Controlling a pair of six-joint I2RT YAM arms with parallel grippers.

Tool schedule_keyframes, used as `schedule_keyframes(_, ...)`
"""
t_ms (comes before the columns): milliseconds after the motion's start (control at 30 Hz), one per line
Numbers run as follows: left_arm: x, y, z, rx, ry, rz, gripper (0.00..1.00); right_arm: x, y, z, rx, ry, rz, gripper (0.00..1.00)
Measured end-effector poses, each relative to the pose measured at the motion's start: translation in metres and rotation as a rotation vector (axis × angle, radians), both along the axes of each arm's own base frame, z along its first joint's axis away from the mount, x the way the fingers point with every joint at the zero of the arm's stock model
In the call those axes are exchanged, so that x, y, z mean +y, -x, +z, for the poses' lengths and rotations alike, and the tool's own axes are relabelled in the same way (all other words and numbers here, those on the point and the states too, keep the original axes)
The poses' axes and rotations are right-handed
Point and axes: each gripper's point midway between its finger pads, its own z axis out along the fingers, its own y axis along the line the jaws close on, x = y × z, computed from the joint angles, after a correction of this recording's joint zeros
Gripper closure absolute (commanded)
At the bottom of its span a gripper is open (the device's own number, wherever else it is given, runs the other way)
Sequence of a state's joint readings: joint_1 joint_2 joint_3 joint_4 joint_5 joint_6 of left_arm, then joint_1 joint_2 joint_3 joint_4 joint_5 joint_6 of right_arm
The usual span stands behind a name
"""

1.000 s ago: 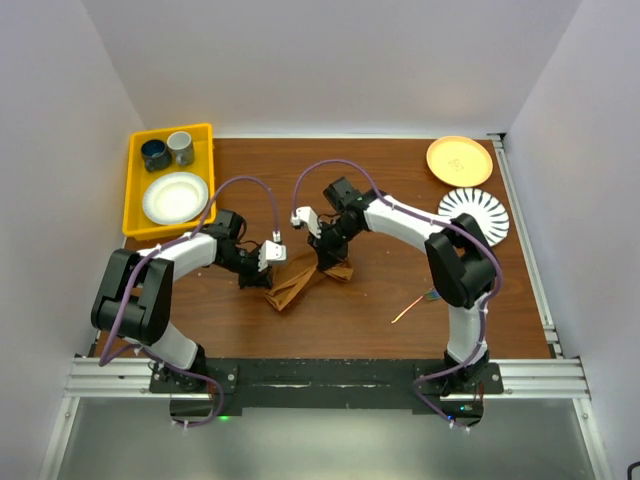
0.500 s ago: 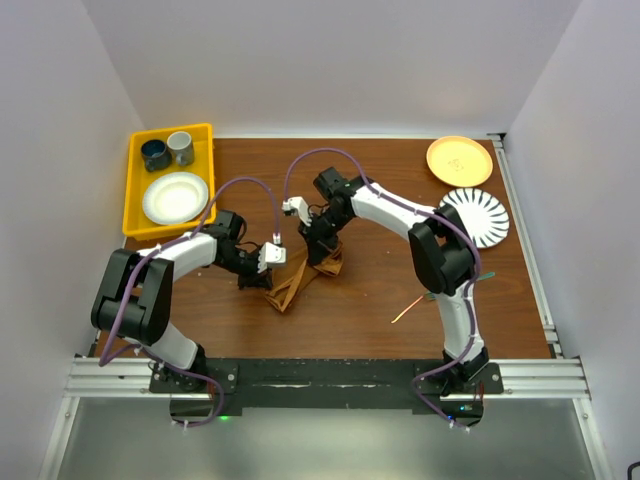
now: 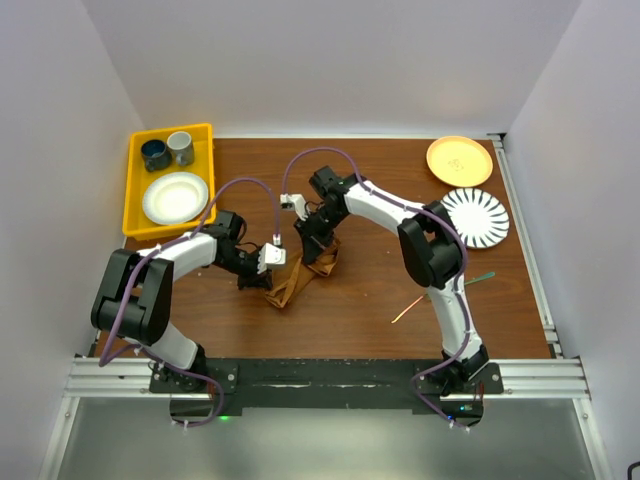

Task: Fold the napkin into a case and place the utensils inside
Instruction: Fold the 2/3-rectangle-folded napkin at the center of the board.

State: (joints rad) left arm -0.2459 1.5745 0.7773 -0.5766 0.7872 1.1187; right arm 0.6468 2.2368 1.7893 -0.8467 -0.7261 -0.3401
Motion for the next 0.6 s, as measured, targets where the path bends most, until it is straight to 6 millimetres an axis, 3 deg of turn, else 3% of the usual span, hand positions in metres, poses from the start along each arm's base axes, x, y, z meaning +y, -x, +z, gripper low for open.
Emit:
schedule_keyframes(167,0.0,0.001,0.0,0.002,-0.001,-0.003,1.0,0.004,-0.002,-0.005,0.041,0.013,-0.063,1.0)
schedule_keyframes(367,0.001,0.002,0.0,0.002,-0.005,-0.008,0.96,0.008,-0.002,-0.025,0.123,0.05,-0.158,1.0)
schedule_keyframes(567,0.005,0.006,0.005,-0.01,-0.019,-0.015,0.78,0.009,-0.001,-0.028,0.18,0.062,-0.216,1.0)
schedule_keyframes(600,0.004,0.006,0.008,-0.017,-0.016,-0.015,0.7,0.009,-0.001,-0.028,0.183,0.064,-0.22,1.0)
